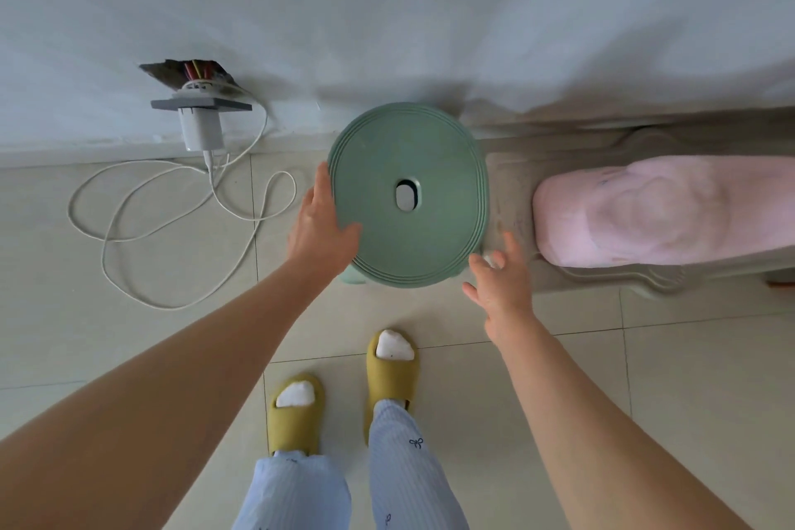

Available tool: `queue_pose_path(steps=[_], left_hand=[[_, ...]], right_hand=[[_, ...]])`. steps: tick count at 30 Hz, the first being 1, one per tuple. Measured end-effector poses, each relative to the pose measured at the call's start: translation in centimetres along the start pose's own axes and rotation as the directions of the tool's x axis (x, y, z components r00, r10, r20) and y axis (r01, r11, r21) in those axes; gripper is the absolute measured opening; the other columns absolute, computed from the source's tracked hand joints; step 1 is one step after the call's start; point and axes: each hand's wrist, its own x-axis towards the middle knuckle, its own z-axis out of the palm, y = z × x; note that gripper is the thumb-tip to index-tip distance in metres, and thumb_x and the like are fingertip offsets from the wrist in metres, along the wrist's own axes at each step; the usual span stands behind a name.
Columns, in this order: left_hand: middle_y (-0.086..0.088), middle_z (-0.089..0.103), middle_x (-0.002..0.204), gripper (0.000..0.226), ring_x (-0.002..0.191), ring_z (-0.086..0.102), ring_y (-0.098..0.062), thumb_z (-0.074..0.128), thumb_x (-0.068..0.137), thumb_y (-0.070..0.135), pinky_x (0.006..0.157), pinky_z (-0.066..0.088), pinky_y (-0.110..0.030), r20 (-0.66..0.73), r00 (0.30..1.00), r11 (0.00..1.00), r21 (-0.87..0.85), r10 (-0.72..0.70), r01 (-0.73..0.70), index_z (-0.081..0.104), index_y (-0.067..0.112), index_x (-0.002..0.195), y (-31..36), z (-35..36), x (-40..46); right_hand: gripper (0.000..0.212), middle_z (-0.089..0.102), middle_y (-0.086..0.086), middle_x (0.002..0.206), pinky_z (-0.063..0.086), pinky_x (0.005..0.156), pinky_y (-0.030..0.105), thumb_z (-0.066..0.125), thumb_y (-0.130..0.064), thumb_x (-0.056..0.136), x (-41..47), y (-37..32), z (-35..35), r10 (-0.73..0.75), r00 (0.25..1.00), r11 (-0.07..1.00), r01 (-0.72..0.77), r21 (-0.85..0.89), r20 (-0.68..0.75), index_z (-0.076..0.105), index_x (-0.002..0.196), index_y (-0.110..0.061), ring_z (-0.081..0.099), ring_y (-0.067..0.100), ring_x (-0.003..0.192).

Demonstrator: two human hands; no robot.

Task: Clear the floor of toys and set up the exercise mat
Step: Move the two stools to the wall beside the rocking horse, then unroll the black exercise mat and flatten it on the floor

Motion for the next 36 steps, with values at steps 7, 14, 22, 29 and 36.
queue_pose_path(steps=[7, 14, 22, 29, 36], left_hand=[[-0.012, 0.037, 0.143, 0.08, 0.13, 0.039, -0.027, 0.062, 0.085, 0.022, 0.101, 0.037, -0.04, -0.056, 0.994, 0.992, -0.07, 0.098, -0.102, 0.012, 0.022, 0.148, 2.2, -6.5, -5.4], [-0.011, 0.043, 0.14, 0.073, 0.128, 0.043, -0.026, 0.063, 0.085, 0.017, 0.105, 0.036, -0.042, -0.088, 0.965, 0.964, -0.081, 0.248, -0.255, 0.023, 0.02, 0.146, 6.1, -15.0, -11.2], [-0.008, 0.049, 0.134, 0.064, 0.12, 0.048, -0.023, 0.062, 0.086, 0.021, 0.097, 0.04, -0.036, -0.097, 0.874, 0.874, -0.058, 0.476, -0.482, 0.032, 0.024, 0.142, 11.0, -23.8, -19.2], [-0.009, 0.054, 0.13, 0.061, 0.118, 0.051, -0.024, 0.064, 0.085, 0.02, 0.098, 0.043, -0.042, -0.092, 0.779, 0.779, -0.04, 0.62, -0.625, 0.038, 0.021, 0.14, 15.8, -29.7, -25.6], [-0.006, 0.056, 0.126, 0.059, 0.113, 0.054, -0.021, 0.064, 0.085, 0.02, 0.094, 0.041, -0.03, -0.07, 0.666, 0.664, -0.051, 0.743, -0.746, 0.04, 0.022, 0.138, 22.0, -31.4, -30.1]], right_hand=[[0.062, 0.033, 0.01, 0.148, 0.045, 0.099, 0.04, 0.051, -0.015, 0.093, -8.5, -4.4, -1.6, -0.128, 0.992, 0.99, 0.128, 0.054, -0.005, 0.021, 0.146, -0.025, 0.048, 0.016, 0.118], [0.049, 0.045, -0.007, 0.109, 0.045, 0.078, 0.029, 0.057, -0.018, 0.083, -18.7, -10.0, -2.9, -0.367, 0.93, 0.927, 0.368, 0.073, -0.021, 0.044, 0.129, -0.029, 0.049, 0.002, 0.084], [0.059, 0.045, 0.001, 0.14, 0.035, 0.088, 0.022, 0.053, -0.019, 0.09, -30.6, -15.0, -6.3, -0.525, 0.846, 0.851, 0.523, -0.044, -0.093, 0.028, 0.144, -0.026, 0.047, 0.003, 0.105], [0.06, 0.044, -0.004, 0.138, 0.034, 0.091, 0.023, 0.054, -0.022, 0.091, -39.4, -17.3, -10.8, -0.632, 0.755, 0.768, 0.64, -0.017, -0.175, 0.027, 0.143, -0.035, 0.047, 0.002, 0.109], [0.057, 0.043, -0.007, 0.133, 0.035, 0.076, 0.008, 0.054, -0.017, 0.091, -45.3, -19.1, -16.0, -0.653, 0.692, 0.707, 0.703, 0.081, -0.308, 0.031, 0.141, -0.033, 0.045, 0.002, 0.111]])
